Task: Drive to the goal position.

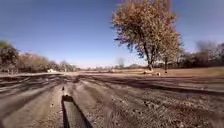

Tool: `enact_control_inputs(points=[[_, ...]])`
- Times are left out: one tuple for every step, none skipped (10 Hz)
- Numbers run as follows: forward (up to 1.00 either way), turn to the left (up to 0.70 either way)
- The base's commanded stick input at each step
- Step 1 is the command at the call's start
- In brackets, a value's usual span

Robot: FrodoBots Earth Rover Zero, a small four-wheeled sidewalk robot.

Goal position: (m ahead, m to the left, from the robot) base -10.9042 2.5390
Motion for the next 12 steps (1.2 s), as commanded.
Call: enact_control_inputs(points=[[0.50,0.00],[0.50,0.00],[0.50,0.00],[0.50,0.00],[0.50,0.00],[0.50,0.00],[0.50,0.00],[0.50,0.00],[0.50,0.00],[0.50,0.00],[0.50,0.00],[0.50,0.00]])
